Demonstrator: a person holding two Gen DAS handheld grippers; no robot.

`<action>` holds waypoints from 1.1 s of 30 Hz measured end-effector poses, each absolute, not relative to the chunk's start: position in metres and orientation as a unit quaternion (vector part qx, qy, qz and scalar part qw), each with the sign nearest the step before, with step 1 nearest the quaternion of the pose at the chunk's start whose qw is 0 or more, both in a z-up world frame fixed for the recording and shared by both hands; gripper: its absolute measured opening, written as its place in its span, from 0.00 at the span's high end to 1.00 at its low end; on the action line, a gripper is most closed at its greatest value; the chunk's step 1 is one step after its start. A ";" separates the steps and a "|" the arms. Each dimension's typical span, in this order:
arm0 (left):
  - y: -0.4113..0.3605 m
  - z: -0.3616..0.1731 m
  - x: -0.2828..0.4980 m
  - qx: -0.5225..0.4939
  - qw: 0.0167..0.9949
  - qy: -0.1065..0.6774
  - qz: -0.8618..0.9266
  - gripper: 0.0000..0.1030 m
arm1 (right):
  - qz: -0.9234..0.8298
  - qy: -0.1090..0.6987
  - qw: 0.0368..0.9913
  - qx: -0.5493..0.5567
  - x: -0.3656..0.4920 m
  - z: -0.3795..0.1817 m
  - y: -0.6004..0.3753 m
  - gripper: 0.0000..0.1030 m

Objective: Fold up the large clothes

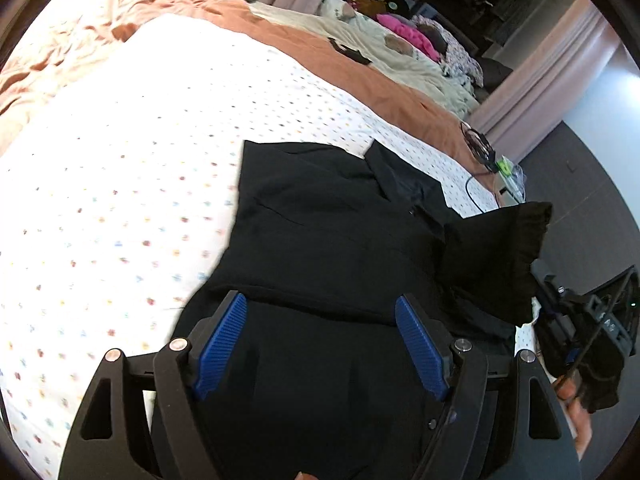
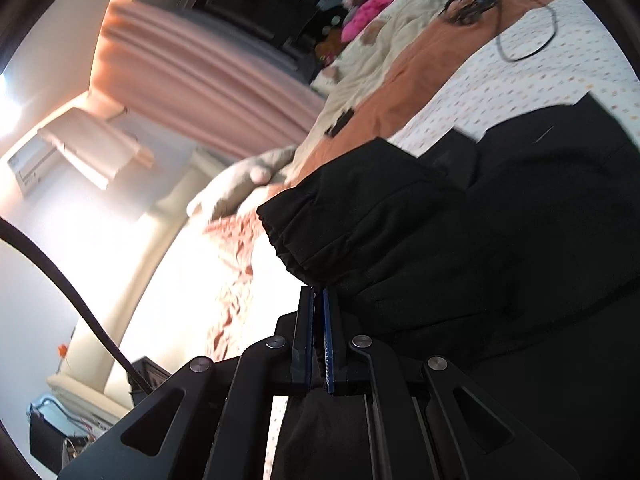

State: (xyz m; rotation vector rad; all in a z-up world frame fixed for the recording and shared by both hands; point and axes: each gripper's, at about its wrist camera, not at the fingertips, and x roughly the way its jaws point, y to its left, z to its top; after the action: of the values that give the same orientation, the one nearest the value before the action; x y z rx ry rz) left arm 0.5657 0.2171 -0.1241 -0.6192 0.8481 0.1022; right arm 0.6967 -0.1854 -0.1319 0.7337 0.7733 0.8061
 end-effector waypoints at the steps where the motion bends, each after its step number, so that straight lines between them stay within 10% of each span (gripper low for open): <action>1: 0.224 -0.126 0.563 -0.299 0.863 0.405 0.053 0.25 | 0.374 0.366 0.784 0.333 0.700 -0.133 -0.177 0.99; 5: 0.246 -0.131 0.550 -0.308 0.859 0.405 0.063 0.25 | 0.389 0.411 0.766 0.306 0.715 -0.140 -0.136 0.88; 9: 0.263 -0.131 0.542 -0.311 0.858 0.400 0.080 0.25 | 0.380 0.428 0.763 0.299 0.728 -0.146 -0.125 0.31; 33: 0.197 -0.155 0.589 -0.304 0.841 0.445 0.038 0.25 | 0.196 0.411 0.855 0.250 0.693 -0.113 -0.279 0.31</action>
State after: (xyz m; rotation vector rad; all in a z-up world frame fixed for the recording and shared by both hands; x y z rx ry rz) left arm 0.5885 0.1974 -0.1554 -0.6426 0.9406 0.0799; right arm 0.6927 -0.2787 -0.1126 0.5255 0.8642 0.4120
